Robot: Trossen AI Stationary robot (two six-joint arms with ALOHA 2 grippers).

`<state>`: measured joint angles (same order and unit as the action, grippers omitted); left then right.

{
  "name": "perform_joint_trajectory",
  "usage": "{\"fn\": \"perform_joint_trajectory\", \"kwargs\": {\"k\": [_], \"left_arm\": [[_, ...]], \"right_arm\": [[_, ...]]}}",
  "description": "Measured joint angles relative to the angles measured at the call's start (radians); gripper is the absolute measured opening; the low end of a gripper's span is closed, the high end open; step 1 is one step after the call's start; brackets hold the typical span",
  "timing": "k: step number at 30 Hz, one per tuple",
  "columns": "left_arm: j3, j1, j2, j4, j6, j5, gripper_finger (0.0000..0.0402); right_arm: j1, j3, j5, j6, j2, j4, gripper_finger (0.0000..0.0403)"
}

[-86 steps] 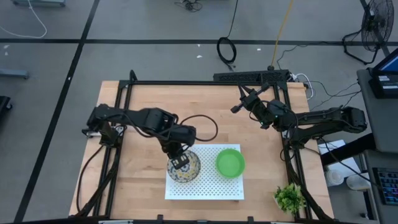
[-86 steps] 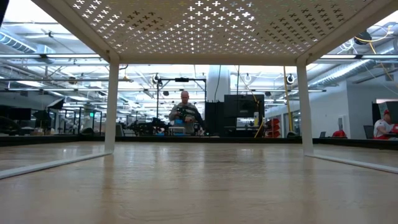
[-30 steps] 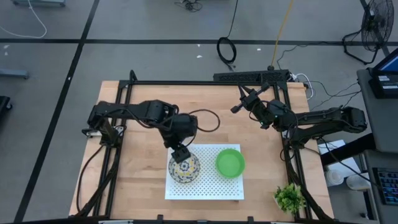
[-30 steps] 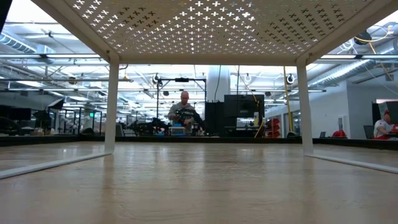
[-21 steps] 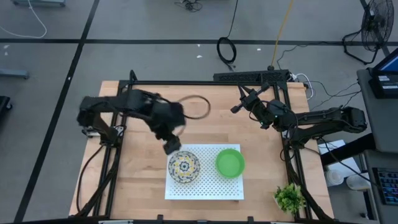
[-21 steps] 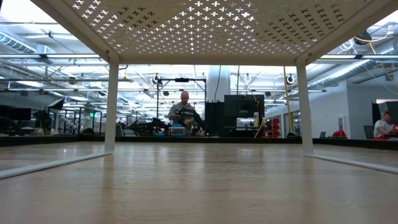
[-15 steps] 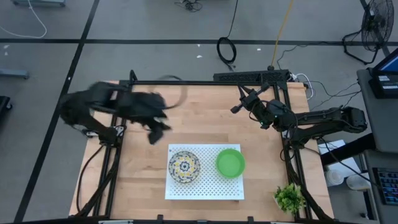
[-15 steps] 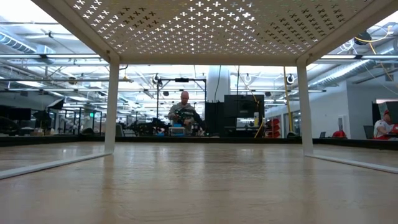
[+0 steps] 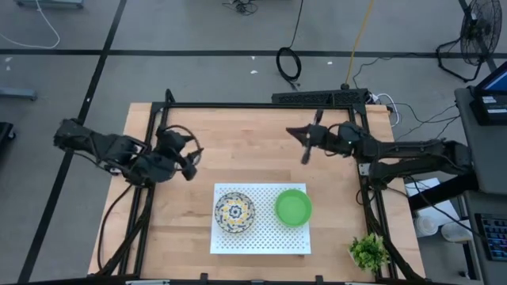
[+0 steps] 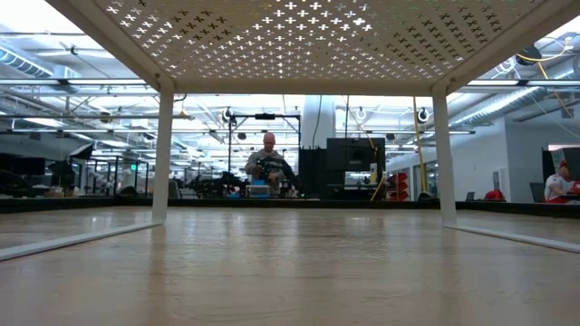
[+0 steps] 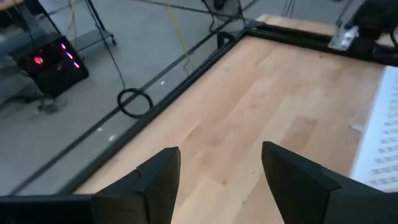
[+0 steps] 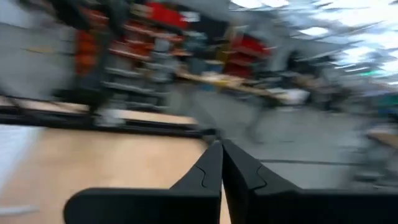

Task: Pick & Place Mini bowls
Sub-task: Return to Home Position

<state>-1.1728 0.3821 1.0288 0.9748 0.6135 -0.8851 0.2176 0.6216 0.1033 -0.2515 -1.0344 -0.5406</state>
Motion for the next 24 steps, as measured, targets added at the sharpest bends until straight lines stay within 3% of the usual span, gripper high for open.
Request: {"fn": "perform_joint_trajectory", "kwargs": {"k": [2,4,11,15,24], "left_arm": [[0.157,-0.001,-0.108,-0.098,0.011,-0.005,0.023],[0.306,0.005,-0.223,-0.209,0.005,-0.006,0.023],[0.683,0.007,-0.586,-0.62,-0.245,0.084,0.023],[0.773,0.007,-0.721,-0.66,-0.31,0.13,0.023],[0.875,0.007,-0.884,-0.652,-0.331,0.158,0.023]], "right_arm": [[0.026,0.0,-0.095,0.051,0.047,0.081,0.0],[0.045,0.0,-0.127,0.084,0.091,0.156,0.0],[0.079,-0.016,-0.104,0.119,0.237,0.328,0.0],[0.085,-0.096,-0.043,0.119,0.352,0.336,0.0],[0.082,-0.306,-0.083,0.232,0.659,0.374,0.0]]}}
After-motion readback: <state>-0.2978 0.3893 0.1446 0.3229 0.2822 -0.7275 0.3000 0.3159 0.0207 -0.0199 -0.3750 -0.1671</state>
